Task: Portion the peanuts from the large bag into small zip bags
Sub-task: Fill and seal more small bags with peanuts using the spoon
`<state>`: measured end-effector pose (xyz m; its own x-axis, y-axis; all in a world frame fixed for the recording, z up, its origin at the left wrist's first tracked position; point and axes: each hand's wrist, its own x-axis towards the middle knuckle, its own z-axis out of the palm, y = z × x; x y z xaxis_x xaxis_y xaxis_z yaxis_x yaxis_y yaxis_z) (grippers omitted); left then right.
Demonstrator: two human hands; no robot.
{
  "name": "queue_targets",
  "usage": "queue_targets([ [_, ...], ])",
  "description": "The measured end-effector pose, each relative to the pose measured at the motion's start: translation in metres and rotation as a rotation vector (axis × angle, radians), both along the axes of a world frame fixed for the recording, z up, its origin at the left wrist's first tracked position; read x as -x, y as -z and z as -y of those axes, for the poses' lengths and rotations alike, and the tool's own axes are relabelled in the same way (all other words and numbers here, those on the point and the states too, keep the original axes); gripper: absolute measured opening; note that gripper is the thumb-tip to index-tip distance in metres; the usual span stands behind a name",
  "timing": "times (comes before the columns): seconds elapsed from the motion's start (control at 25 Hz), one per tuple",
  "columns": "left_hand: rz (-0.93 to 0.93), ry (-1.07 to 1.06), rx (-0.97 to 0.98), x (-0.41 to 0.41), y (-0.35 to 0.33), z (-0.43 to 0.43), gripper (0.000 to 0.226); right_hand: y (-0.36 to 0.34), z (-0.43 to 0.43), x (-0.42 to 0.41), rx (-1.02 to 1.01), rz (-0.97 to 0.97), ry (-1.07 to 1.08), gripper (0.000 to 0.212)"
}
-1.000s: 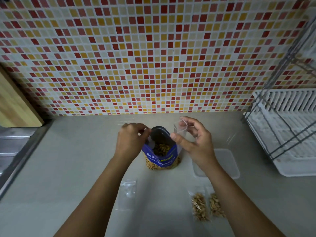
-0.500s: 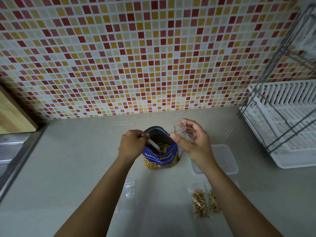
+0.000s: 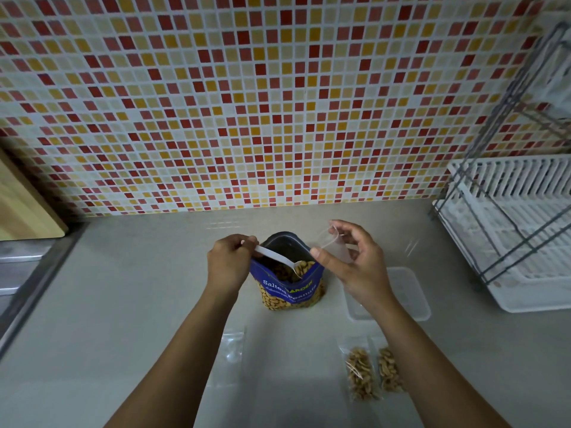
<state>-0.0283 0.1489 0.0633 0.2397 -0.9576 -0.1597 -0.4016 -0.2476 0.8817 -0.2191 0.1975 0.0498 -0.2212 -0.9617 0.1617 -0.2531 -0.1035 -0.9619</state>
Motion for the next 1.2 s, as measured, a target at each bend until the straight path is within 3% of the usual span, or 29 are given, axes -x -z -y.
queue_targets([
  [0.36,-0.184,-0.156,-0.123,-0.027,-0.002,0.012,0.026,0.003,0.001,0.0,0.044,-0.228,-0.048,0.056],
  [0.52,-0.228,-0.217,-0.111,-0.04,-0.02,0.02,0.016,0.004,0.004,-0.004,0.023,-0.417,-0.093,0.06],
  [0.76,-0.282,-0.21,-0.075,-0.047,-0.051,0.027,0.016,0.0,0.008,-0.014,0.04,-0.511,-0.106,0.061],
  [1.0,-0.167,-0.103,0.011,-0.033,-0.071,0.031,0.018,-0.008,0.012,-0.027,0.052,-0.449,-0.109,0.058],
  [1.2,0.08,0.076,0.169,-0.014,-0.094,0.033,0.021,-0.012,0.017,-0.035,0.043,-0.363,-0.079,0.053],
])
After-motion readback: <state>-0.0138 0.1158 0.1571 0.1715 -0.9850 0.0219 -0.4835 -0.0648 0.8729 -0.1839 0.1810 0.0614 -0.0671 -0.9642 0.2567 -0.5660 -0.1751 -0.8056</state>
